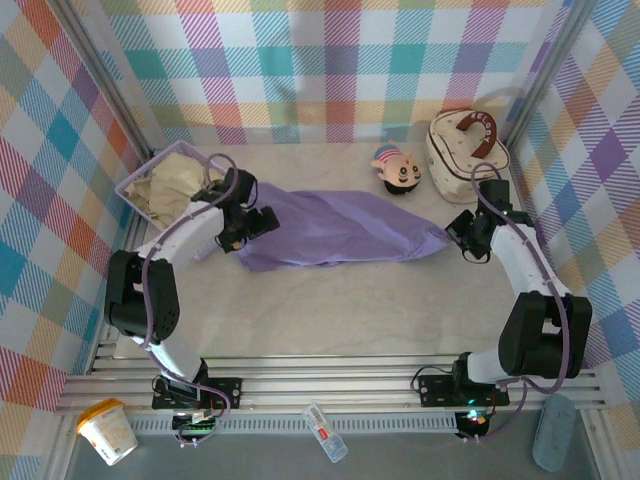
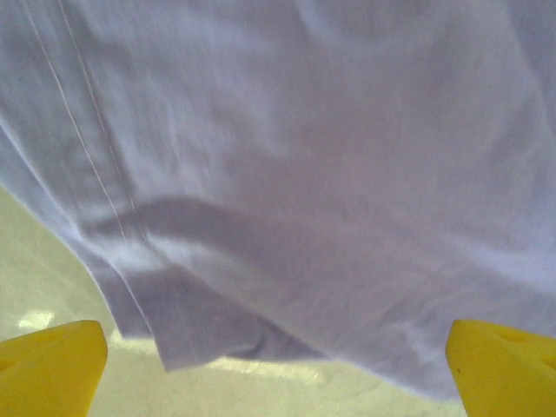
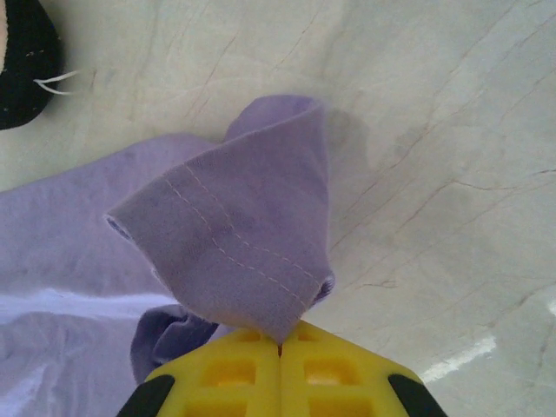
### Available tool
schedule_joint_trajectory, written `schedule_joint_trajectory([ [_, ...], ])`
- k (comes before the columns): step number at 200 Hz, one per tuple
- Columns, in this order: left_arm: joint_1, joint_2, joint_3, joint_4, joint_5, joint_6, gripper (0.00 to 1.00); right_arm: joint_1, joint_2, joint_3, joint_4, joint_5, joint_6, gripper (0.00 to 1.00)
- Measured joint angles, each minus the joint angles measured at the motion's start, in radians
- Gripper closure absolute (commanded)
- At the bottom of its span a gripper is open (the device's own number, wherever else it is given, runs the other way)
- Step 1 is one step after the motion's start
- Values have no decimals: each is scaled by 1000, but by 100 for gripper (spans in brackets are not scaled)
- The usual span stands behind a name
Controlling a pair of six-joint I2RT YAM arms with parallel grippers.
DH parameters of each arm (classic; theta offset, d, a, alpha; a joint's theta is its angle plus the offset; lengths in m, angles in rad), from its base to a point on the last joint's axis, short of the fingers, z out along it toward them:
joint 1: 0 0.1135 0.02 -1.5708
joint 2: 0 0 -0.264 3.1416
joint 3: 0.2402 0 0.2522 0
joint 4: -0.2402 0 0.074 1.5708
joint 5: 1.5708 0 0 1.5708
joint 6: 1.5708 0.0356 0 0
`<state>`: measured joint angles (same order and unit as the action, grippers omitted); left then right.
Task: Fold and stack the mixed laundry pile
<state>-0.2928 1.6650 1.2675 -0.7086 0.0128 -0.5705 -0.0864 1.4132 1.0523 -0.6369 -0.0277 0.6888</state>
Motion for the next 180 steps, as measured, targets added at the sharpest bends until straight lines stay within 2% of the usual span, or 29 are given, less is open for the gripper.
schedule_joint_trajectory([
  [29,-27,-80,-160,6,-7,6,26,0,1,-3,21,-35,3,100],
  [55,-26,-84,-257,39,4,8,48,0,6,-9,24,-62,3,100],
  [101,-26,16,-264,159,-25,4,56,0,24,-9,27,-99,1,100],
  [118,-26,63,-247,195,-44,-2,74,0,32,-6,26,-106,-4,100],
  [133,-26,91,-225,214,-60,-1,100,0,34,-1,24,-112,-11,100],
  [180,-26,101,-87,151,-81,14,100,0,34,43,1,-122,-24,100],
])
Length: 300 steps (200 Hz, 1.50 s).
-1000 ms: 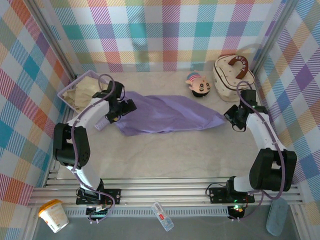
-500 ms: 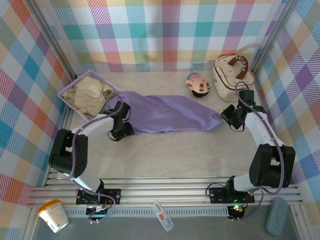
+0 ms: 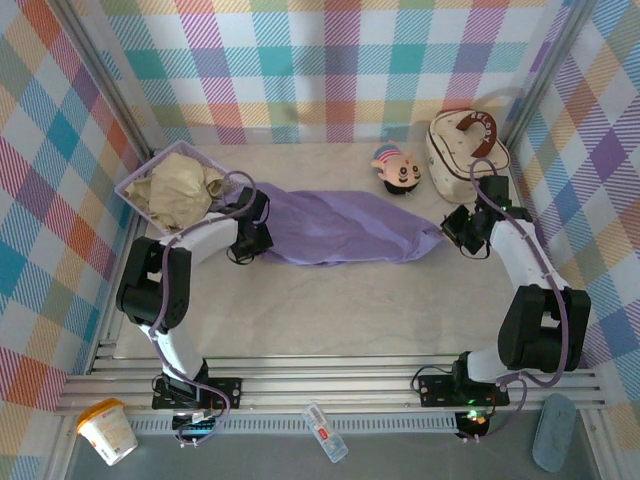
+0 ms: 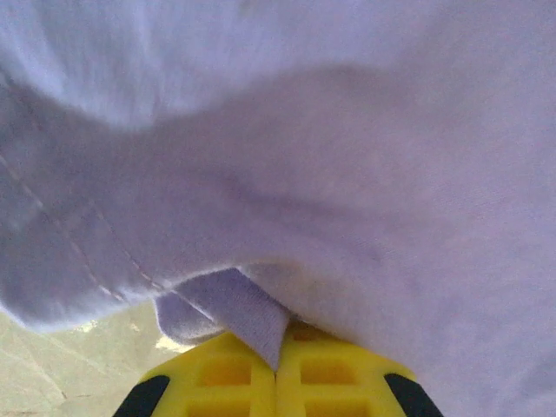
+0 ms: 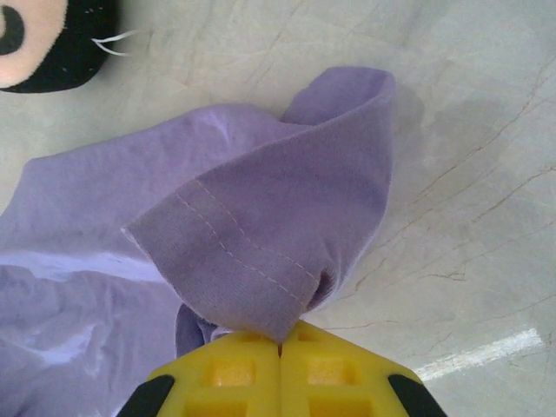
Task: Fold and stack the mixed laundry pile
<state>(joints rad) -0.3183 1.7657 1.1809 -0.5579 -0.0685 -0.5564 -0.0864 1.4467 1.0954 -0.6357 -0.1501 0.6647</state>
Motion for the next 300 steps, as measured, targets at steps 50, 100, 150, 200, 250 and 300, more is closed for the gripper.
schedule_joint_trajectory([
  [50,6,-64,478,-159,114,8,100,0,-4,280,-102,-51,-38,100],
  [100,98,-59,1022,-171,332,-1,100,0,-14,808,-194,-58,-119,100],
  [150,111,-88,1172,-181,515,-12,100,-6,-141,979,-317,13,-205,100],
  [200,111,-149,1189,-140,604,-43,100,-6,-261,1050,-363,130,-262,100],
  [250,111,-181,1168,-90,622,-61,100,-6,-258,966,-267,143,-254,100],
  [300,111,37,1160,-88,529,-91,100,-6,5,855,-132,71,-160,100],
])
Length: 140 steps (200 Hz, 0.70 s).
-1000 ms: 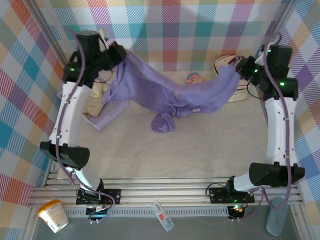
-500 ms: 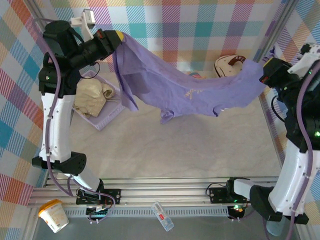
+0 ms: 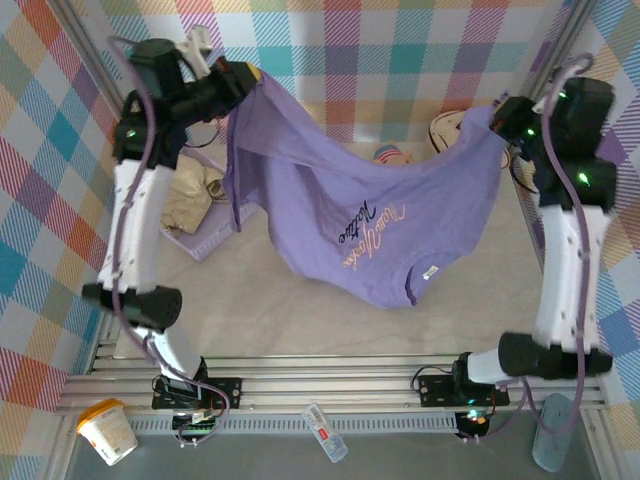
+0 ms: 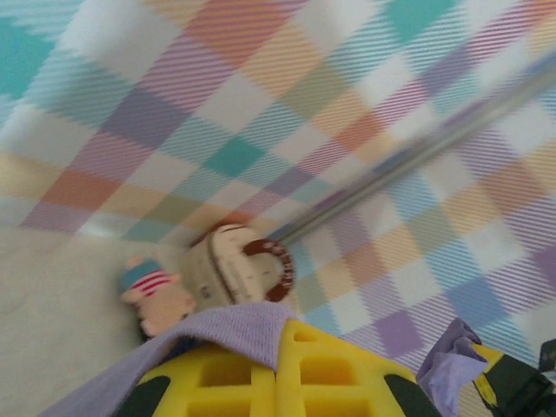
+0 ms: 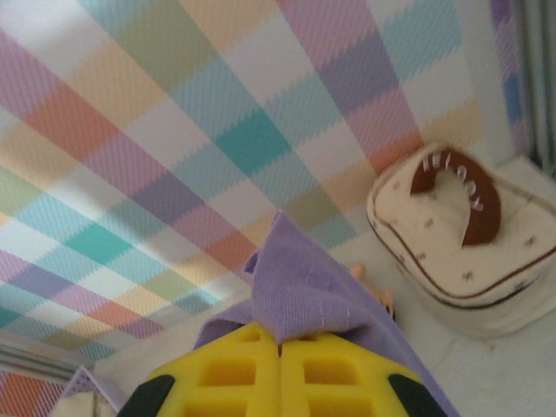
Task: Fold and stack the mixed laundry pile
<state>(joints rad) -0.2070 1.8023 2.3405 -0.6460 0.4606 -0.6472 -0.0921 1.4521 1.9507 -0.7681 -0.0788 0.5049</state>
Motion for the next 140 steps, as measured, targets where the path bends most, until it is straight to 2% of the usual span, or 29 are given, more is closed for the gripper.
schedule_joint_trajectory([
  [26,0,103,-24,-19,-30,-7,100,0,61,-112,20,-24,29,100],
  [66,0,84,-17,-29,-26,15,100,0,0,-121,43,-36,30,100],
  [140,0,-76,-5,48,103,8,100,-7,-44,243,18,-151,-5,100],
])
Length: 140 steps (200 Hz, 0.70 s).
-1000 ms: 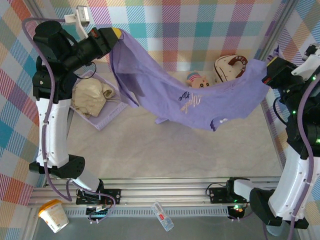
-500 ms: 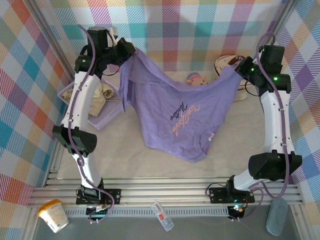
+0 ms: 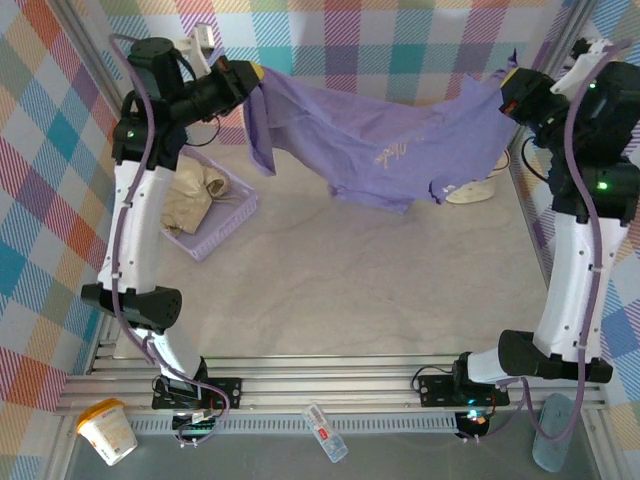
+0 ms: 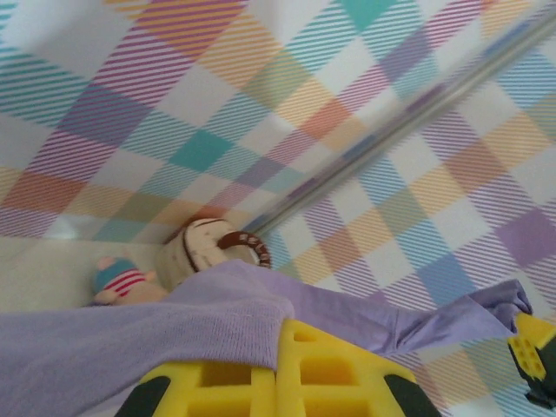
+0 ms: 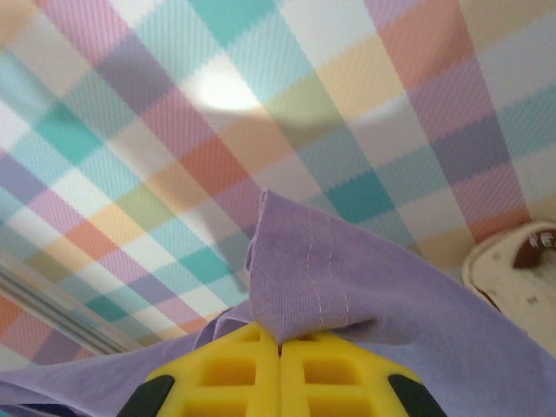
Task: Fold and stack the mixed laundry pile
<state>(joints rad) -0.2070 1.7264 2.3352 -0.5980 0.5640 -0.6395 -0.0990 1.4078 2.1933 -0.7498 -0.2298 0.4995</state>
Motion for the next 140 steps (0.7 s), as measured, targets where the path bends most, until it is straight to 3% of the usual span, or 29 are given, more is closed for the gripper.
schedule_joint_trajectory([
  [80,0,-250,16,79,50,-27,100,0,-149,164,-76,15,-37,100],
  [116,0,-268,1,114,48,-57,100,0,-174,184,-69,50,-58,100],
  [140,0,-241,-71,122,39,-68,100,0,-161,98,-24,45,-55,100],
])
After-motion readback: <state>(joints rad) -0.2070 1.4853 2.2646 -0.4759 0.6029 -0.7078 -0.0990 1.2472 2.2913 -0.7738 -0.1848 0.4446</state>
